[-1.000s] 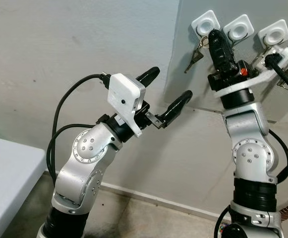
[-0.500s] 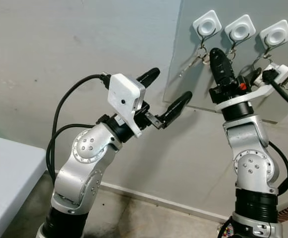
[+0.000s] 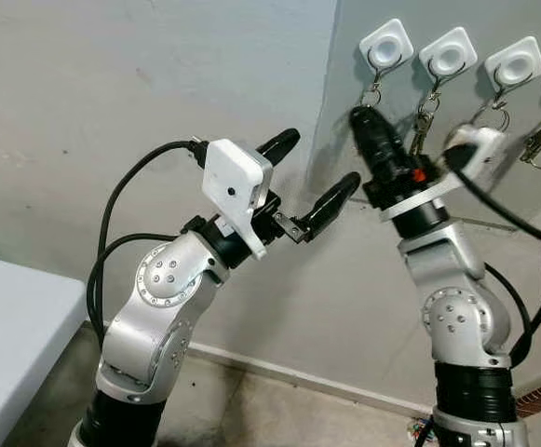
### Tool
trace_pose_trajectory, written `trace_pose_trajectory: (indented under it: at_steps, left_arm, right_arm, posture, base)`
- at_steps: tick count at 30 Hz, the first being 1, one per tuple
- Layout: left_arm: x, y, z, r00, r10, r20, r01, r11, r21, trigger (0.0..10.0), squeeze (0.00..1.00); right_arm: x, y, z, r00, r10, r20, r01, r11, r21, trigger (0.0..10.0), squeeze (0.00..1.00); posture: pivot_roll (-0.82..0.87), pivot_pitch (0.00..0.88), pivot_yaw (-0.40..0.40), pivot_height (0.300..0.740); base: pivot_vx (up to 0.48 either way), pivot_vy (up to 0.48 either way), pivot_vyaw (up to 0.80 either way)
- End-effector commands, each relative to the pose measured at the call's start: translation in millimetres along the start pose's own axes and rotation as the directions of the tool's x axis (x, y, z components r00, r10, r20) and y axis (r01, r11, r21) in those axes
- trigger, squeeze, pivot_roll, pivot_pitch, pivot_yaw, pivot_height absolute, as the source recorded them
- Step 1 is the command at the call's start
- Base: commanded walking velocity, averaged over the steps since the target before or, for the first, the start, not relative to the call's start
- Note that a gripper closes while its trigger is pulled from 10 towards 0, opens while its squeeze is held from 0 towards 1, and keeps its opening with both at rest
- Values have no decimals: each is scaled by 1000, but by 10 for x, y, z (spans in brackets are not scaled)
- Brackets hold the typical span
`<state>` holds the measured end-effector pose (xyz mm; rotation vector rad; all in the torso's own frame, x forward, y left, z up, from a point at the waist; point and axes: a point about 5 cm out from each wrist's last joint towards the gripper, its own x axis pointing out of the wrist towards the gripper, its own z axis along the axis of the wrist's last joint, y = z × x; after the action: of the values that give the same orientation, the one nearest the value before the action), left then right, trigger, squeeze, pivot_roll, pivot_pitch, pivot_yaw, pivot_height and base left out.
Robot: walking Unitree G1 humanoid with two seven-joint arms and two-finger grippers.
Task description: Hang keys on a hook
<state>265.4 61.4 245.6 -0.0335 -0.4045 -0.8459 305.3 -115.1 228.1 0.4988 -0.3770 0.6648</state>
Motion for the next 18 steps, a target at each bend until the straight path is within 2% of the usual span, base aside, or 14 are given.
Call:
trace_pose_trajectory:
  at_steps: [1, 3, 5, 7, 8, 10, 11, 13, 14, 15, 16, 17, 18]
  left_arm:
    - [-13, 7, -50, 1000, 14, -19, -14, 1000, -6, 10000, 0]
    - [-53, 64, -120, 998, 58, -35, -59, 998, -36, 10000, 0]
    - [-91, 106, -187, 994, 90, -57, -92, 995, -31, 10000, 0]
    - [-163, 169, -330, 983, 163, -88, -170, 982, -79, 10000, 0]
    - [-163, 169, -330, 983, 163, -88, -170, 982, -79, 10000, 0]
    - [-318, 210, -656, 953, 236, -191, -257, 962, -92, 10000, 0]
    - [-318, 210, -656, 953, 236, -191, -257, 962, -92, 10000, 0]
    - [-397, 217, -797, 935, 264, -235, -291, 953, -89, 10000, 0]
    - [-462, 223, -903, 921, 281, -271, -314, 946, -86, 10000, 0]
    - [-578, 238, -1071, 890, 320, -324, -356, 932, -59, 10000, 0]
    - [-578, 238, -1071, 890, 320, -324, -356, 932, -59, 10000, 0]
    - [-677, 251, -1210, 865, 341, -367, -388, 920, -59, 10000, 0]
    - [-721, 257, -1271, 852, 352, -388, -398, 916, -44, 10000, 0]
  right_arm:
    - [-9, 28, -18, 1000, 15, -9, -16, 1000, -27, 10000, 0]
    - [-119, -17, -142, 998, -39, -40, 37, 998, -47, 10000, 0]
    - [-195, -32, -269, 993, -74, -92, 61, 989, -136, 10000, 0]
    - [-314, -53, -438, 983, -145, -115, 137, 988, -78, 10000, 0]
    - [-314, -53, -438, 983, -145, -115, 137, 988, -78, 10000, 0]
    - [-510, -65, -714, 963, -181, -201, 160, 980, -116, 10000, 0]
    - [-510, -65, -714, 963, -181, -201, 160, 980, -116, 10000, 0]
    - [-593, -106, -807, 949, -217, -228, 196, 974, -111, 10000, 0]
    - [-654, -136, -868, 939, -236, -248, 215, 970, -109, 10000, 0]
    - [-760, -197, -967, 920, -269, -283, 242, 962, -127, 10000, 0]
    - [-760, -197, -967, 920, -269, -283, 242, 962, -127, 10000, 0]
    - [-874, -277, -1067, 893, -314, -321, 276, 948, -160, 10000, 0]
    - [-913, -302, -1099, 885, -326, -333, 284, 944, -171, 10000, 0]
  posture:
    - [-6, 69, -2, 740]
    - [-6, 69, -3, 740]
    - [-9, 64, -4, 740]
    - [-14, 59, -2, 740]
    - [-14, 59, -2, 740]
    - [-20, 55, 0, 740]
    - [-20, 55, 0, 740]
    - [-23, 51, 3, 740]
    - [-24, 49, 3, 740]
    - [-25, 48, 4, 740]
    - [-25, 48, 4, 740]
    - [-27, 45, 5, 740]
    - [-26, 46, 6, 740]
  base:
    - [0, 0, 0]
    - [0, 0, 0]
    - [0, 0, 0]
    - [0, 0, 0]
    - [0, 0, 0]
    - [0, 0, 0]
    - [0, 0, 0]
    - [0, 0, 0]
    - [0, 0, 0]
    - [0, 0, 0]
    - [0, 0, 0]
    - [0, 0, 0]
    - [0, 0, 0]
